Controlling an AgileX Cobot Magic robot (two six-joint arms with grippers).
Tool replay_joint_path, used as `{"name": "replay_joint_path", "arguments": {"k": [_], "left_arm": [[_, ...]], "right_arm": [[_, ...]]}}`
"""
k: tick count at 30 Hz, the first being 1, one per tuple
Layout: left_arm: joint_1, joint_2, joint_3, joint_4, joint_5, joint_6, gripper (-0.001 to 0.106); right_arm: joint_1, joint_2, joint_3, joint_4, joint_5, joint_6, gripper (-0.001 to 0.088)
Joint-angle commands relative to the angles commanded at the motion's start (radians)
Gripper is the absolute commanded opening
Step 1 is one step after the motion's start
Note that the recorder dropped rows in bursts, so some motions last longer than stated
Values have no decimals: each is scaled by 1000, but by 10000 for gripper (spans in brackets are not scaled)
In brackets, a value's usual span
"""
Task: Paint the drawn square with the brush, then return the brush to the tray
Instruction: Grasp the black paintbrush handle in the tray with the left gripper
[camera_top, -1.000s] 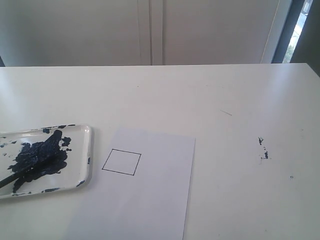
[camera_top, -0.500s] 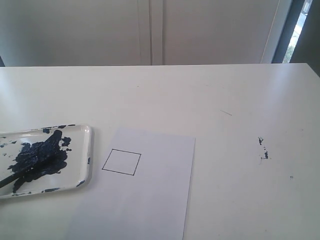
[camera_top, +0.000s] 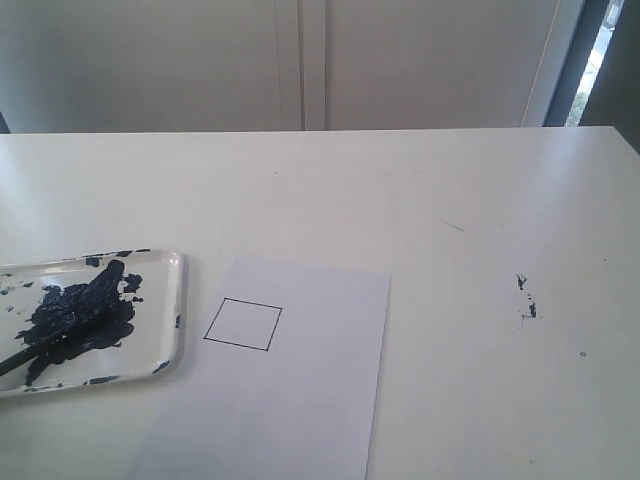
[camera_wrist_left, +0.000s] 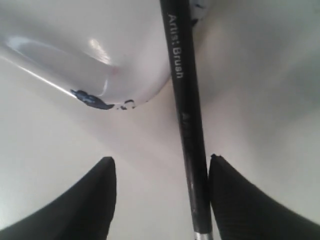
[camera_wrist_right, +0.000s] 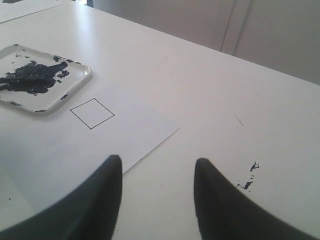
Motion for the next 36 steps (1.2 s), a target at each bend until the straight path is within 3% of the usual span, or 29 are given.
{"name": "replay_joint_path", "arguments": {"k": [7, 14, 19, 30, 36], "left_arm": [[0, 40, 0, 2, -15, 0, 535], [0, 40, 0, 2, -15, 0, 165], [0, 40, 0, 2, -13, 0, 7], [0, -53, 0, 2, 22, -37, 0], [0, -119, 0, 5, 108, -157, 0]], "right_arm": [[0, 0, 0, 0, 0, 0, 436], [0, 0, 0, 0, -5, 0, 436], [0, 0, 0, 0, -7, 0, 436], [0, 0, 0, 0, -7, 0, 436], [0, 0, 0, 0, -7, 0, 436]]}}
